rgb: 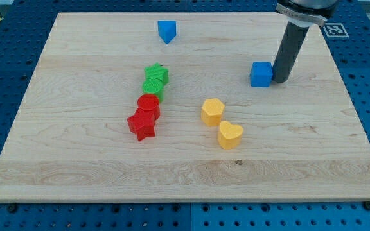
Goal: Point your arm between blue cube and green star
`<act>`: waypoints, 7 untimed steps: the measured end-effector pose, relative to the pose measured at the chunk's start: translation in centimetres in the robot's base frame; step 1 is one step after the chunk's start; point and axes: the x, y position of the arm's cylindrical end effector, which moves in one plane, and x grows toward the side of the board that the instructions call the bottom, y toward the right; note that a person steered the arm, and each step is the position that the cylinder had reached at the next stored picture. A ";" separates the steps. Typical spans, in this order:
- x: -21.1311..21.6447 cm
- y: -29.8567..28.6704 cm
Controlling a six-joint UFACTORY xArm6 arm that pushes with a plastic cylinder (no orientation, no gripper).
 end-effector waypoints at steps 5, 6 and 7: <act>2.3 -3.6; 3.6 -5.3; 3.5 -9.1</act>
